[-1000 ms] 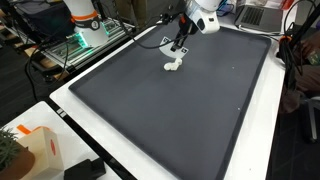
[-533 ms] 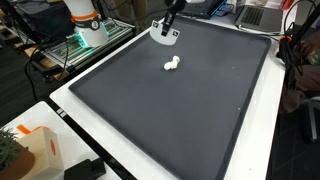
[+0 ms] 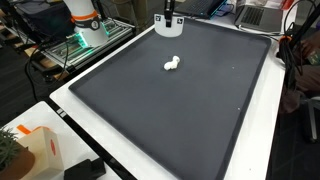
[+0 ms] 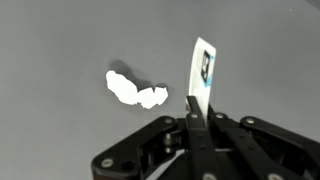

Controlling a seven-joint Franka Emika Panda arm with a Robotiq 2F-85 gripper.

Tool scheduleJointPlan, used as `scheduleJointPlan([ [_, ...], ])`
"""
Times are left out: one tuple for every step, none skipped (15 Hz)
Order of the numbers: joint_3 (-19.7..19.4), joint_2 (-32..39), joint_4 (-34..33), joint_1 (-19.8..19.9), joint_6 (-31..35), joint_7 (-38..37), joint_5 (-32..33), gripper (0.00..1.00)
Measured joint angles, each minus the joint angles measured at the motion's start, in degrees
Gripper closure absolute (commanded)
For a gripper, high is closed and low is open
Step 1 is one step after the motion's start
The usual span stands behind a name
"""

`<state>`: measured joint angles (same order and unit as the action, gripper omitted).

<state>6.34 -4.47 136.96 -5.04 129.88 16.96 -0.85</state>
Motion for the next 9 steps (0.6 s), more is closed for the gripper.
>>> scheduleJointPlan([
  [0.0,-0.4,0.59,-0.02,0.49,0.09,-0.11,0.96],
  [-0.01,-0.66,0.89,-0.02,0.69,0.14,-0.14,0.96],
  [-0.03,-0.77,1.04,-0.02,0.79,0.16,-0.15,0.99],
  [-0.03,-0.79,1.07,-0.02,0.83,0.17,-0.16,0.99],
  [-0.04,-0.74,1.0,-0.02,0.84,0.17,-0.12,0.99],
  [-0.04,-0.59,0.95,-0.03,0.97,0.14,-0.09,0.99],
  [-0.03,-0.29,1.02,-0.06,1.96,-0.03,0.33,0.99],
  [-0.02,0.21,1.15,-0.11,3.54,-0.05,0.69,0.99],
  [0.0,0.93,1.27,-0.16,5.3,-0.2,1.52,0.99],
])
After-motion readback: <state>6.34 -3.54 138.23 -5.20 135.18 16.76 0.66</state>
